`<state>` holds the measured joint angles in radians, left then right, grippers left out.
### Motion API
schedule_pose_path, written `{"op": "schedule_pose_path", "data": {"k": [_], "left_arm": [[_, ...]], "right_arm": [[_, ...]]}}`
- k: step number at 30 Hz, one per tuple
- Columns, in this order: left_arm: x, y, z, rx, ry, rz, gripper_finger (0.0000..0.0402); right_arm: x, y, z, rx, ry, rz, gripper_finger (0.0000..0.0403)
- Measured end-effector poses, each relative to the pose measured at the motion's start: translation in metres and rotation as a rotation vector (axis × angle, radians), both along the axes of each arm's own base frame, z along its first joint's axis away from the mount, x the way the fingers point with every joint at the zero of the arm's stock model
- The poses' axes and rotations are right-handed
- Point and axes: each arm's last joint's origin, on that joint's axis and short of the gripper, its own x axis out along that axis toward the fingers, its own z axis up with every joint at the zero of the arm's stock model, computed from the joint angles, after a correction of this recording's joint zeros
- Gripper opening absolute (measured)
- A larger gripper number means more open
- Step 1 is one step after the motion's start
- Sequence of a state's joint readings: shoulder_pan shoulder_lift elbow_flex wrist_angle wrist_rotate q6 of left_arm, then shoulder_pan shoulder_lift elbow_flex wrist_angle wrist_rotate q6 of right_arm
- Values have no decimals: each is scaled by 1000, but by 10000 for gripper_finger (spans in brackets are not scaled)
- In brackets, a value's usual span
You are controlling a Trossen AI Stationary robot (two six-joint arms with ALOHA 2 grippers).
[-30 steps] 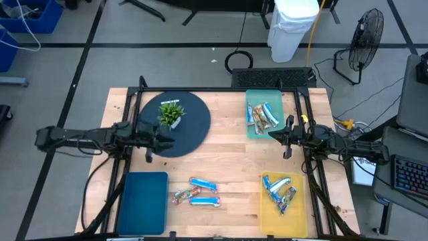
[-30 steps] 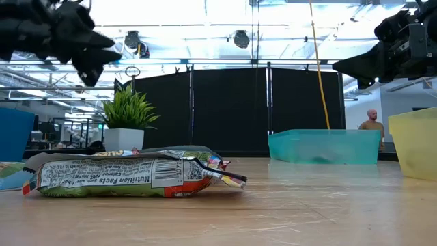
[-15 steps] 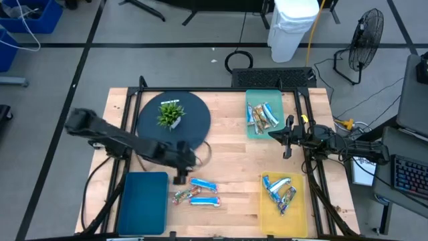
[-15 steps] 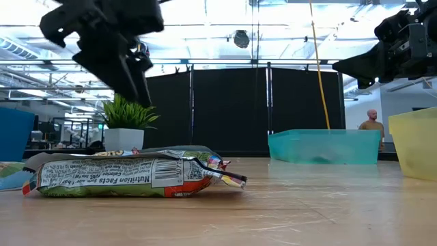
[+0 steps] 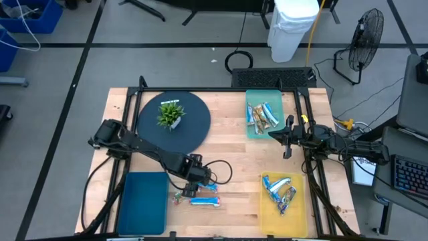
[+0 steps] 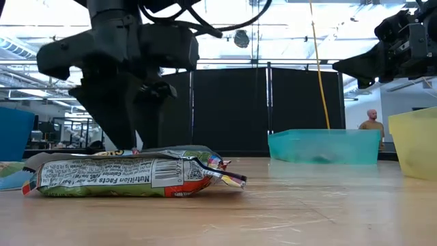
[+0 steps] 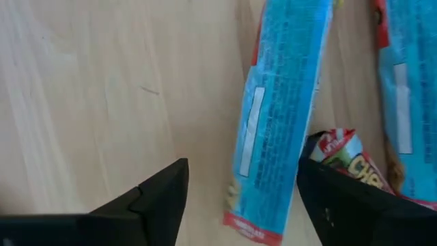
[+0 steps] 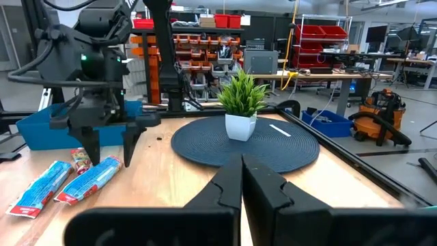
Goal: Pick and place Granola Bars by type
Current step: Put the red granola bar into the blue bin
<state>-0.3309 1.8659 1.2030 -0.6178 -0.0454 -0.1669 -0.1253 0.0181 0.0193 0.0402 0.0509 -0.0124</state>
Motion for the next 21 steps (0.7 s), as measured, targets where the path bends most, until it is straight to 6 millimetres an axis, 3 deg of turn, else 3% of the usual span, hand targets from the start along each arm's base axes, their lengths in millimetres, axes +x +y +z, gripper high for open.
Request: {"op": "schedule_pose_path", "data": {"k": [14, 21], "left_arm": [[-8, -6, -10, 27, 92, 48, 204], [-8, -4, -8, 79, 63, 67, 112]], "right_arm": [[0, 0, 0, 0, 0, 0, 4], [0, 0, 0, 0, 0, 0, 4]]}}
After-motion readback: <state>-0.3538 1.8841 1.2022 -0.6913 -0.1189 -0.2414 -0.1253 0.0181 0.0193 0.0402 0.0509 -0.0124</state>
